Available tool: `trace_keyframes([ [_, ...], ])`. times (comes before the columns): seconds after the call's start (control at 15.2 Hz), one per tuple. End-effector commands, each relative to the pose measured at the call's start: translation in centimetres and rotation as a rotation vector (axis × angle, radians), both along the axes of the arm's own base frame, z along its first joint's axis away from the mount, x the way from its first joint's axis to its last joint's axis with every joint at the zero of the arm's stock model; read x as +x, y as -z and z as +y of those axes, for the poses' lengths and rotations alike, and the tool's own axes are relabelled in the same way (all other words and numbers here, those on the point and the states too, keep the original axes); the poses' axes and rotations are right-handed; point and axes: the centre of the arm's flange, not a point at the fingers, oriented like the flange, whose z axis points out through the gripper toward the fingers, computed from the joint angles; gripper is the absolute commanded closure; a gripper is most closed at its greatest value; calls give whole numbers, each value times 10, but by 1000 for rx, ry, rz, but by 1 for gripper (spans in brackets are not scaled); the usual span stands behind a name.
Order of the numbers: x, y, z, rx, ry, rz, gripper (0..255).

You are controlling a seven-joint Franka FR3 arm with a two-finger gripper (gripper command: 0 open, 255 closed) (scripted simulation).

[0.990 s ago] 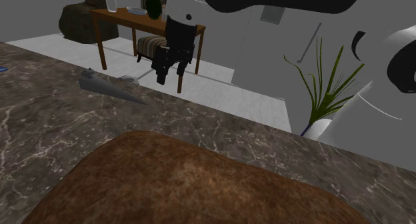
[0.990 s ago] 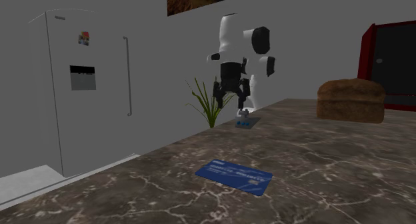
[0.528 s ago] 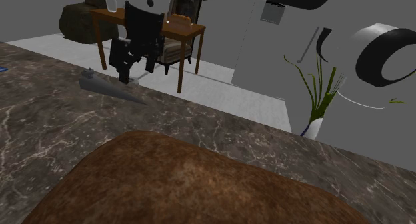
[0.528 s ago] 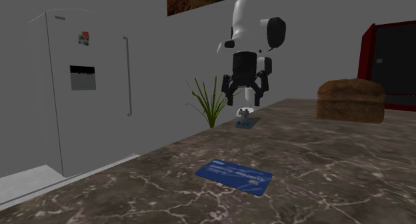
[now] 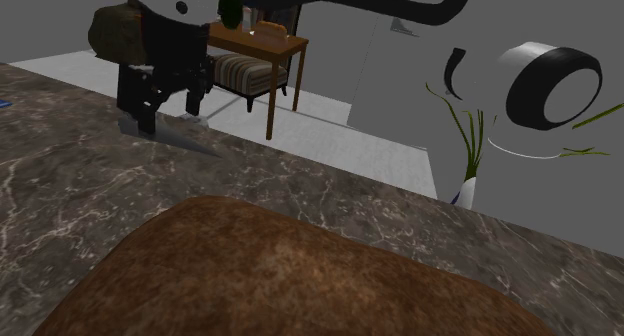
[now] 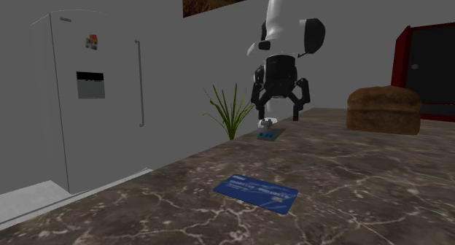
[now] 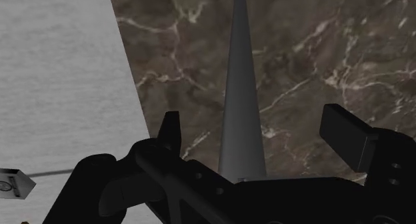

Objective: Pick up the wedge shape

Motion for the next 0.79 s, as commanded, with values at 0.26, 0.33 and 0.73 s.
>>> trace_keyframes([
  [0.26, -1, 23, 0, 0, 0, -1, 0],
  [0.33, -1, 23, 0, 0, 0, -1, 255],
  [0.73, -1, 24, 0, 0, 0, -1, 255],
])
